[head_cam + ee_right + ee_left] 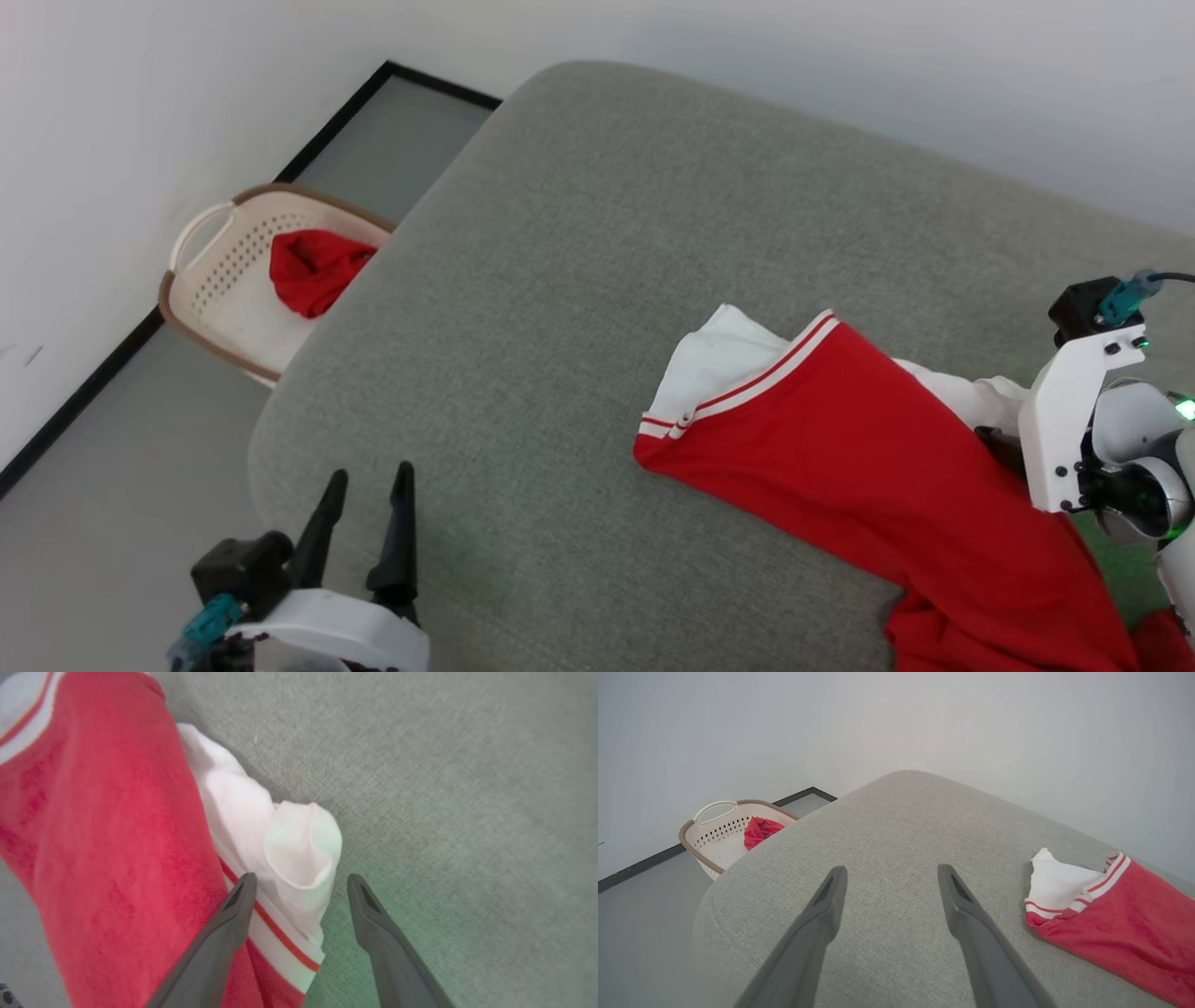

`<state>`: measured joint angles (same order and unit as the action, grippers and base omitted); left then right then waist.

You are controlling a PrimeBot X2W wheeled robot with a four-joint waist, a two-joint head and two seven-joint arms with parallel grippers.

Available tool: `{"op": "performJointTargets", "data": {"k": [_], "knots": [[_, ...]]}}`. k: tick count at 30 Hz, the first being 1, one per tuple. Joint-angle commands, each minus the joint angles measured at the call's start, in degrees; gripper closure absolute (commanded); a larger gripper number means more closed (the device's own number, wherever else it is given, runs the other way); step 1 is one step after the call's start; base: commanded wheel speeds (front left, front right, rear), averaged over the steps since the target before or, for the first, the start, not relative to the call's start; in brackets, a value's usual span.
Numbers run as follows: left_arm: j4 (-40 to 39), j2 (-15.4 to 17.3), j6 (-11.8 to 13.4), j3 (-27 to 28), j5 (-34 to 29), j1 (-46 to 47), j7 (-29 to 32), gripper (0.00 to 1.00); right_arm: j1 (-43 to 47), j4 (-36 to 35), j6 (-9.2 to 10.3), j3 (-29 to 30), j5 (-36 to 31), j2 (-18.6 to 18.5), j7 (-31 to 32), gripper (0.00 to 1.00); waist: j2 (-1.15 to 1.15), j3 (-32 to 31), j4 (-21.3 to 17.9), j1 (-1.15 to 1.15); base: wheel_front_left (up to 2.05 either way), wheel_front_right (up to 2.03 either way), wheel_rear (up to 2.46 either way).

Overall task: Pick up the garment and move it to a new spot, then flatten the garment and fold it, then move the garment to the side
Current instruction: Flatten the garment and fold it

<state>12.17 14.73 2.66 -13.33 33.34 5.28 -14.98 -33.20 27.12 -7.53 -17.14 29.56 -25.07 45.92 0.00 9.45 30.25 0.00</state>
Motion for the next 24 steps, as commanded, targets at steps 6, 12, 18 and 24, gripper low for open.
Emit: {"op": "performJointTargets", "data": {"k": [6,12,18,24], "knots": [[1.09,-1.64,-1.12,-0.10,-0.39,1.42,-0.12,0.00,-1.54,4.80,0.08,-1.86,0.01,0.87,-0.04,1.00,0.00,1.62,1.23,0.00,0.00,0.00,0.00],[2.66,-2.18,-1.95,-0.37,-0.35,1.57,-0.14,0.00,-3.42,8.65,0.09,-2.04,1.10,0.07,-4.43,1.00,0.00,0.26,1.03,0.00,0.00,0.00,0.00],[3.82,-1.33,-2.77,-1.05,-0.47,2.40,0.39,0.00,-4.49,10.34,0.08,0.00,1.57,-3.10,-10.56,1.00,0.00,-2.69,0.17,0.00,0.00,0.00,0.00],[4.39,-0.24,-3.43,-2.57,-1.50,3.00,2.17,0.00,-3.21,13.26,0.08,3.64,1.59,-7.36,-14.17,1.00,0.00,-5.71,-0.94,0.00,0.00,0.00,0.00]]}}
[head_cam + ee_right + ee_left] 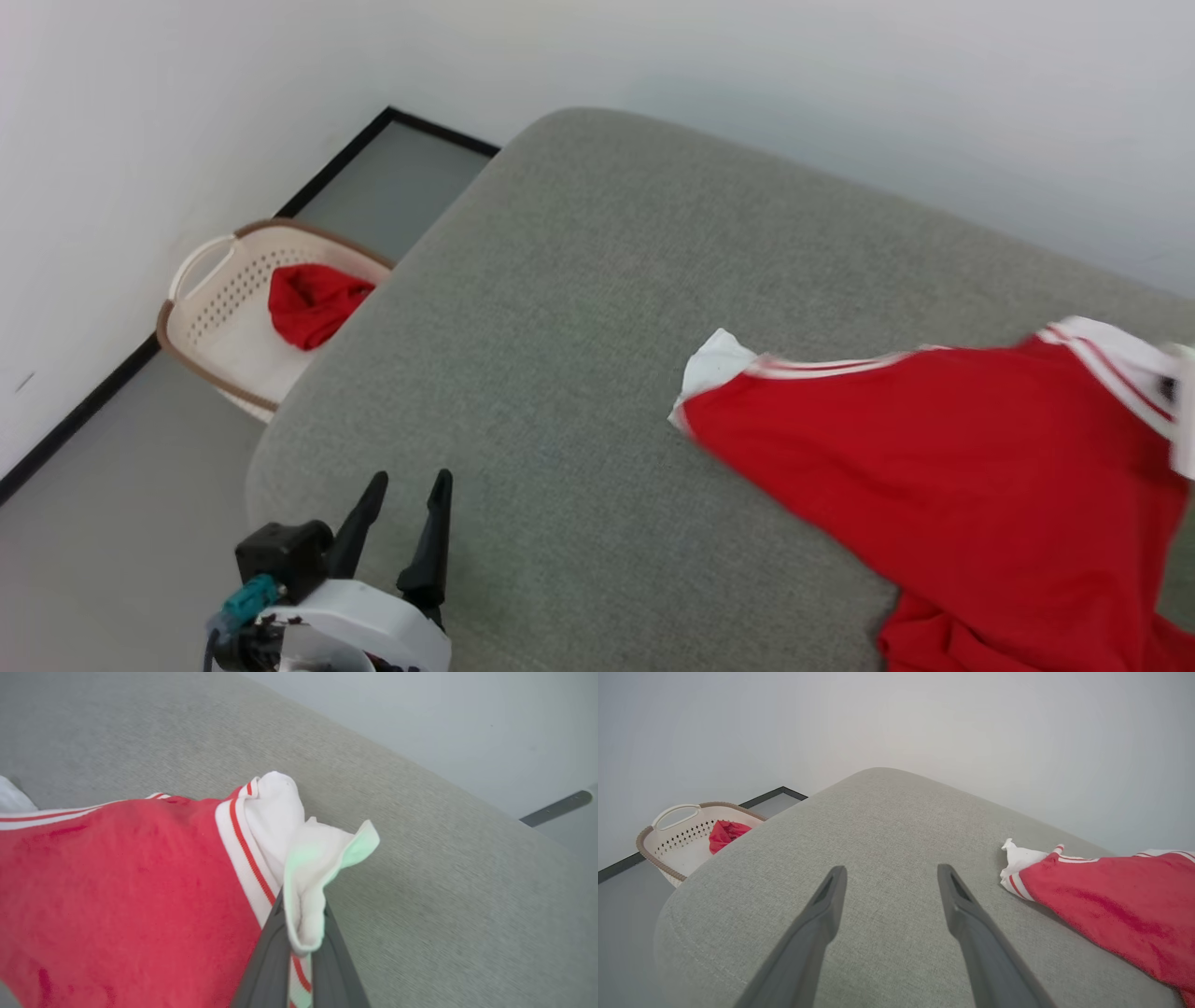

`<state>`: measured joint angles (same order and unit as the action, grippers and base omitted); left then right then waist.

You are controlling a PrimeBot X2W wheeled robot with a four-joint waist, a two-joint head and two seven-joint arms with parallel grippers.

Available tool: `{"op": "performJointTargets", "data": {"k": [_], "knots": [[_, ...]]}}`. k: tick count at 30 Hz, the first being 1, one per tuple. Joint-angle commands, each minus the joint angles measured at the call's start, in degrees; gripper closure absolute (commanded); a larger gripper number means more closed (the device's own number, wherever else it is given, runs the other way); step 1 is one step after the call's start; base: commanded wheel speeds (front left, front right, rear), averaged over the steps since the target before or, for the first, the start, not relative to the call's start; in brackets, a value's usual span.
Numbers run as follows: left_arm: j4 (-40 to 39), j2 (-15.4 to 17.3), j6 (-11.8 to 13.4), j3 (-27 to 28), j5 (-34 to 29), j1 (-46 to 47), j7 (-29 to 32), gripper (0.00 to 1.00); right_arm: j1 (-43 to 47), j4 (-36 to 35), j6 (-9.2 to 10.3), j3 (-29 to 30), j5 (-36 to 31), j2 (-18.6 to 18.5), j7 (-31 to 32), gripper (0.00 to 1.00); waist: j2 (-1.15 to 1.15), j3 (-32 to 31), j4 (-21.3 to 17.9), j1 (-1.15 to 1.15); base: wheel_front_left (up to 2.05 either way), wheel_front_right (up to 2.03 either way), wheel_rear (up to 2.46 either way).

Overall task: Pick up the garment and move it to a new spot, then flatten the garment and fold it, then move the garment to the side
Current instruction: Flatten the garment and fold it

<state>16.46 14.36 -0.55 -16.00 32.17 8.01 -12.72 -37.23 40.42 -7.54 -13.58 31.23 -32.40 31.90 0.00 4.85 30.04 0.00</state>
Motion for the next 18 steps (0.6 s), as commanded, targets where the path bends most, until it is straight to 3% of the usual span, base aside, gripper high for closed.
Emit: {"op": "performJointTargets", "data": {"k": [1,11,18], "knots": [[0.17,0.21,-0.39,-0.06,-0.20,0.35,0.10,0.00,1.26,0.50,0.09,0.70,-0.25,-0.78,-0.45,1.00,0.00,-1.55,-0.92,0.00,0.00,0.00,0.00],[-0.08,0.77,-0.11,-0.89,0.04,-0.06,1.41,0.00,7.73,4.04,0.09,8.80,-1.62,-5.45,0.39,1.00,0.00,-2.73,-4.56,0.00,0.00,0.00,0.00],[0.20,0.71,-0.24,-1.50,0.10,0.76,1.82,0.00,13.00,6.31,0.09,14.55,-3.26,-3.25,-0.54,1.00,0.00,-1.91,-7.28,0.00,0.00,0.00,0.00]]}}
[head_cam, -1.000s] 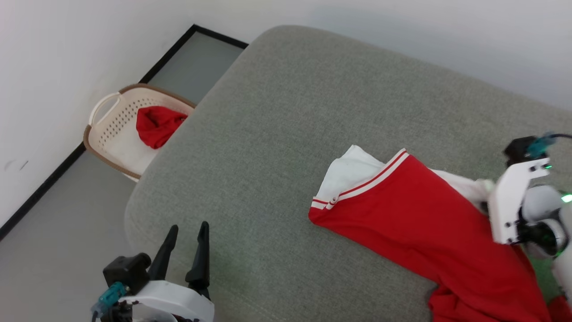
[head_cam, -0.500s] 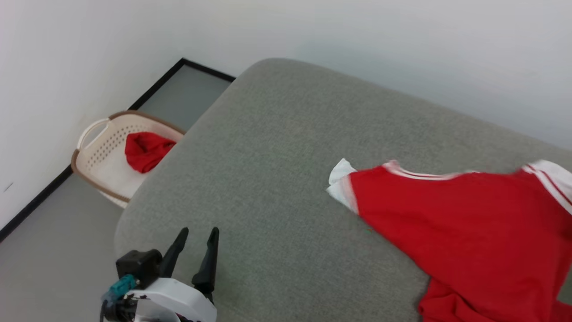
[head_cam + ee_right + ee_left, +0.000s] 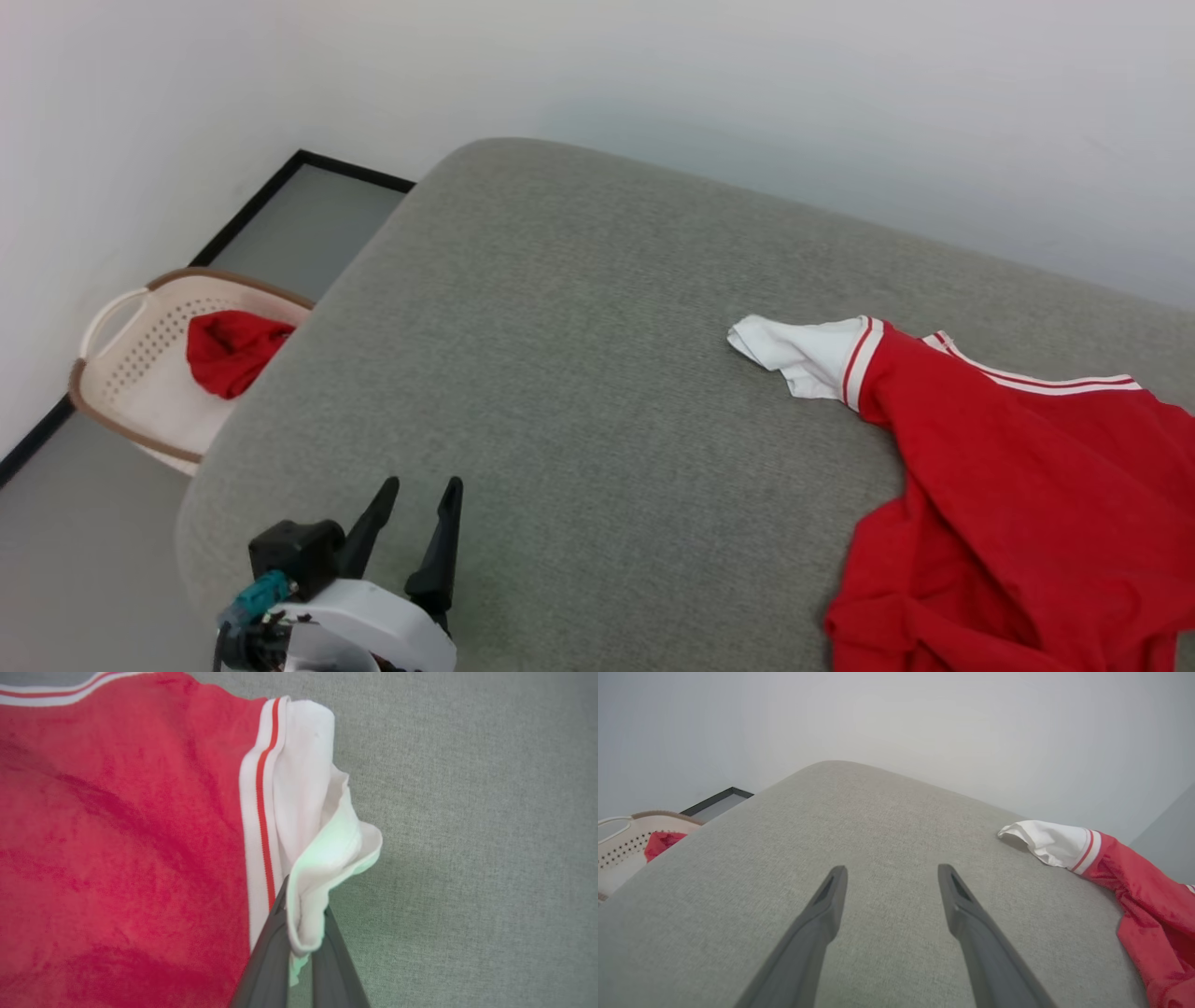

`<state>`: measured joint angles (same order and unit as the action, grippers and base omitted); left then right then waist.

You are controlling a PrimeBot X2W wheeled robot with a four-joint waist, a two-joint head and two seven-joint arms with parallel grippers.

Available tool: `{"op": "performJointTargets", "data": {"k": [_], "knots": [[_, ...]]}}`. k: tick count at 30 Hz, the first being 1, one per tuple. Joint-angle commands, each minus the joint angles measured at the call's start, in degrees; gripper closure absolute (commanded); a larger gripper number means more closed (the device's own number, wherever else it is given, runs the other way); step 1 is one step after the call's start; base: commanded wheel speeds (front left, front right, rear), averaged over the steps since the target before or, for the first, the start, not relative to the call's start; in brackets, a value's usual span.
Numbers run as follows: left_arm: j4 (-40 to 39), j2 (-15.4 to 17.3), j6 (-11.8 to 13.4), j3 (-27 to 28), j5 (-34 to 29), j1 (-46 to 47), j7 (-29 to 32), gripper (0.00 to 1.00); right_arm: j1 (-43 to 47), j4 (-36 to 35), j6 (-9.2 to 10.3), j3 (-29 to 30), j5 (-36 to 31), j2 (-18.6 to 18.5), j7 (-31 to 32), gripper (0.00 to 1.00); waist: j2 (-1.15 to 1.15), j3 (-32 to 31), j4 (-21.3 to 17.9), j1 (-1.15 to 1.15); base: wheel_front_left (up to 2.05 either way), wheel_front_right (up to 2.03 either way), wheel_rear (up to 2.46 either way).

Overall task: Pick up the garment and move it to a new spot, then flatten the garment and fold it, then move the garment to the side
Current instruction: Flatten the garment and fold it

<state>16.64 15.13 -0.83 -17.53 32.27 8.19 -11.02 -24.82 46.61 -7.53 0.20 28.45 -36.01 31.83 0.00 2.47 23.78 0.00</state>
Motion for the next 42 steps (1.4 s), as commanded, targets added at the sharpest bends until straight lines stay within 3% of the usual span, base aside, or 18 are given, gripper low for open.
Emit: {"op": "performJointTargets", "data": {"k": [1,2,3,4,5,11,15,22,27,31,37,42], "knots": [[0.12,0.01,-0.01,-0.08,-0.08,0.86,0.13,0.00,0.74,0.33,0.08,1.17,-0.94,0.55,-0.99,1.00,0.00,0.61,-1.36,0.00,0.00,0.00,0.00],[0.22,0.07,0.09,-0.01,-0.08,0.99,0.09,0.00,0.59,0.59,0.08,1.71,-1.43,1.16,-1.46,0.95,0.00,0.70,-1.81,0.00,0.00,0.00,0.00],[0.36,0.08,0.15,-0.02,0.02,1.09,0.16,0.00,0.36,0.84,0.08,2.09,-2.03,1.77,-1.78,0.64,0.00,0.81,-2.24,0.00,0.00,0.00,0.00],[0.50,0.25,0.05,-0.13,-0.12,1.24,0.18,0.00,-0.06,0.94,0.08,2.27,-2.57,2.26,-2.02,0.22,0.00,0.86,-2.69,0.00,0.00,0.00,0.00],[0.63,0.42,0.03,-0.14,-0.21,1.38,0.12,0.00,-0.70,0.97,0.08,2.65,-2.92,2.80,-2.14,0.00,0.00,0.83,-3.19,0.00,0.00,0.00,0.00],[0.79,1.56,0.31,0.41,-0.07,1.57,0.07,0.00,-2.62,-2.63,0.08,2.11,-4.87,4.85,-1.33,0.00,0.00,-0.46,-6.72,0.00,0.00,0.00,0.00],[0.09,2.63,0.87,0.98,-0.28,0.88,-0.18,0.00,-1.94,-8.81,0.08,1.23,-5.01,5.75,-2.73,0.00,0.00,-1.52,-9.52,0.00,0.00,0.00,0.00],[-2.42,4.58,1.90,2.19,-0.30,0.43,0.20,0.00,2.64,-24.66,0.08,-0.38,-6.42,8.05,-13.19,0.00,0.00,-2.15,-15.37,0.00,0.00,0.00,0.00],[-4.52,6.03,2.42,3.05,0.17,0.45,0.93,0.00,7.74,-33.26,0.08,1.51,-9.31,12.59,-20.96,0.00,0.00,-1.81,-19.46,0.00,0.00,0.00,0.00],[-5.40,6.30,3.33,3.79,1.14,0.69,2.55,0.00,10.81,-37.17,0.08,2.52,-11.11,16.26,-23.68,0.00,0.00,-1.32,-21.81,0.00,0.00,0.00,0.00],[-6.50,7.60,4.17,3.99,3.55,2.71,9.88,0.00,14.71,-42.68,0.08,2.32,-13.08,21.44,-24.61,0.00,0.00,0.39,-26.18,0.00,0.00,0.00,0.00],[-6.62,8.60,4.65,4.27,9.21,7.30,23.01,0.00,14.74,-45.65,0.08,2.59,-13.53,22.93,-24.03,0.00,0.00,2.73,-28.70,0.00,0.00,0.00,0.00]]}}
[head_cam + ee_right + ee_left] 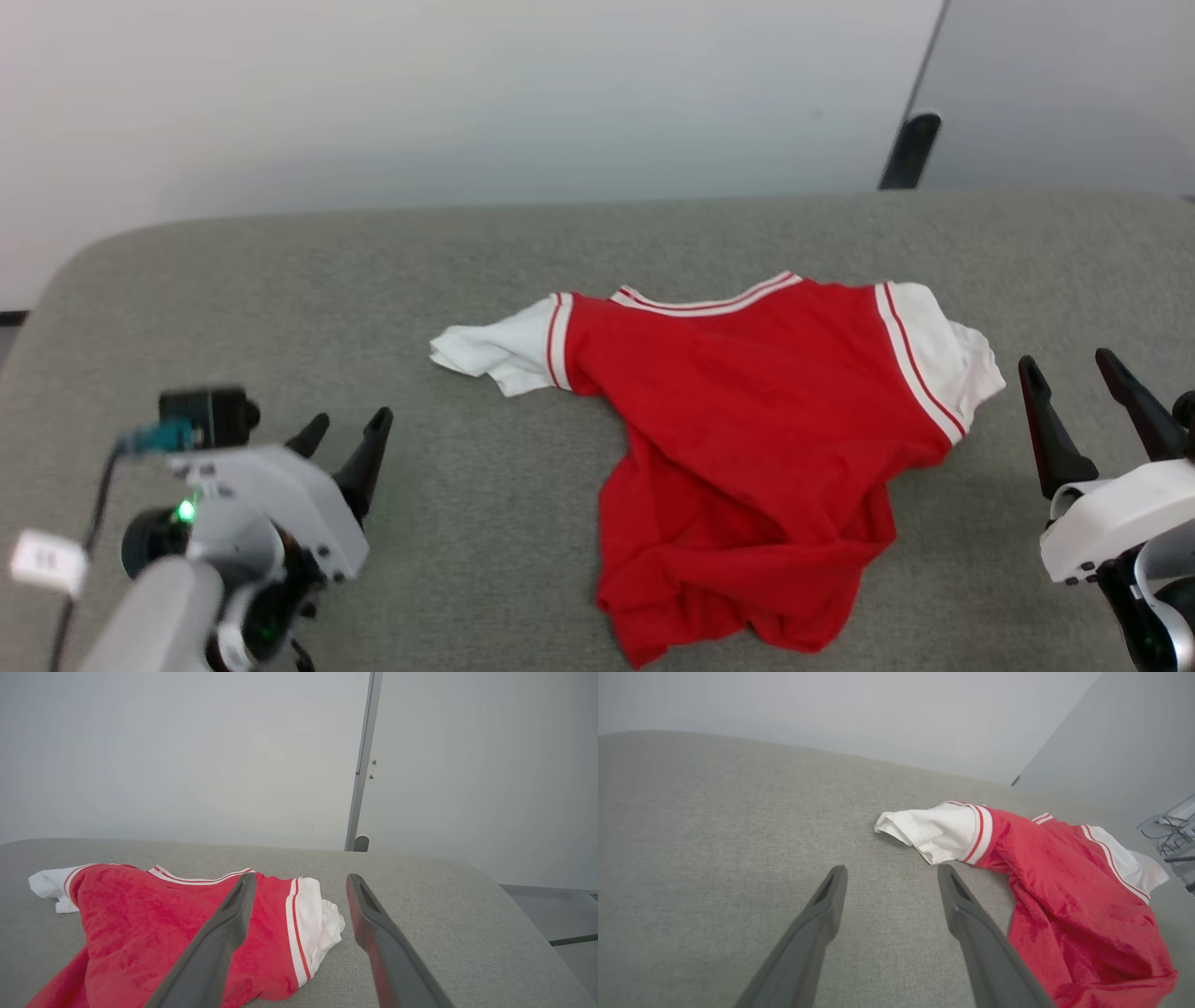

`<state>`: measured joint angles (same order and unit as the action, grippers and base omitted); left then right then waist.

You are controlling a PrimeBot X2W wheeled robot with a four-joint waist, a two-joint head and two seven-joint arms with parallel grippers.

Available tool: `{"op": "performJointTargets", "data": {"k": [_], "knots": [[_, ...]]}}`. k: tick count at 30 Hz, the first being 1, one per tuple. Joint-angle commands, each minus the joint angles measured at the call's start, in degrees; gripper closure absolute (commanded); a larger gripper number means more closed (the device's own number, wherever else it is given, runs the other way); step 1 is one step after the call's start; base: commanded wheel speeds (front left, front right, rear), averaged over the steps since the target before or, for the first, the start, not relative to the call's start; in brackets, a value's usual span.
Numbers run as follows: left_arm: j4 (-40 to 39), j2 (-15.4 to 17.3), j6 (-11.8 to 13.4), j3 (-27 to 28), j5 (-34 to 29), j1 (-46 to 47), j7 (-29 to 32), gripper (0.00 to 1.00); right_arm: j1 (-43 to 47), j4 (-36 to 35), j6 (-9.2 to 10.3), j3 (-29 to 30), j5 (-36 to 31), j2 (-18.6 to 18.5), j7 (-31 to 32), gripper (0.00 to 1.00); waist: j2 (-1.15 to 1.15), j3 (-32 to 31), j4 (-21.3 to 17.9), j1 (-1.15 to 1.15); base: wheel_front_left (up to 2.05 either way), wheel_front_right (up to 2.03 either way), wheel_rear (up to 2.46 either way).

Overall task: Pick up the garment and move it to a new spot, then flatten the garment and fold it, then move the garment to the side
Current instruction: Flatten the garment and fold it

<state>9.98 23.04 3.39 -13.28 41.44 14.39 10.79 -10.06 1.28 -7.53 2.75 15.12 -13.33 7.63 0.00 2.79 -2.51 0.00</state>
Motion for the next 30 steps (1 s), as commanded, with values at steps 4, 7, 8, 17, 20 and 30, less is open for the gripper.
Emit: {"op": "performJointTargets", "data": {"k": [4,7,8,17,20,30], "knots": [[0.81,2.02,1.68,-1.08,3.70,6.53,13.84,0.00,-1.51,-1.78,0.08,-0.16,-0.56,0.77,0.54,0.00,0.00,4.59,-4.14,0.00,0.00,0.00,0.00],[1.29,2.53,3.02,-1.41,6.96,10.52,22.98,0.00,-2.63,-2.44,0.08,-0.59,-0.54,1.14,0.68,0.00,0.00,6.44,-5.34,0.00,0.00,0.00,0.00],[1.43,3.06,3.41,-1.35,7.38,12.05,24.87,0.00,-3.03,-2.60,0.08,-0.62,-0.61,1.24,0.63,0.00,0.00,7.15,-5.75,0.00,0.00,0.00,0.00],[6.85,4.37,7.38,-1.34,8.87,21.63,34.87,0.00,-5.94,-2.64,0.08,-1.90,-0.74,2.18,-0.67,0.00,0.00,12.97,-9.17,0.00,0.00,0.00,0.00],[8.30,4.73,7.83,-2.42,8.36,23.25,37.15,0.00,-6.51,-2.31,0.08,-1.99,-0.83,2.37,-1.09,0.00,0.00,14.35,-9.89,0.00,0.00,0.00,0.00],[12.47,3.42,6.60,-4.39,6.98,27.91,36.62,0.00,-8.43,-1.12,0.08,-2.81,-0.27,3.01,-2.08,0.00,0.00,17.85,-11.12,0.00,0.00,0.00,0.00]]}}
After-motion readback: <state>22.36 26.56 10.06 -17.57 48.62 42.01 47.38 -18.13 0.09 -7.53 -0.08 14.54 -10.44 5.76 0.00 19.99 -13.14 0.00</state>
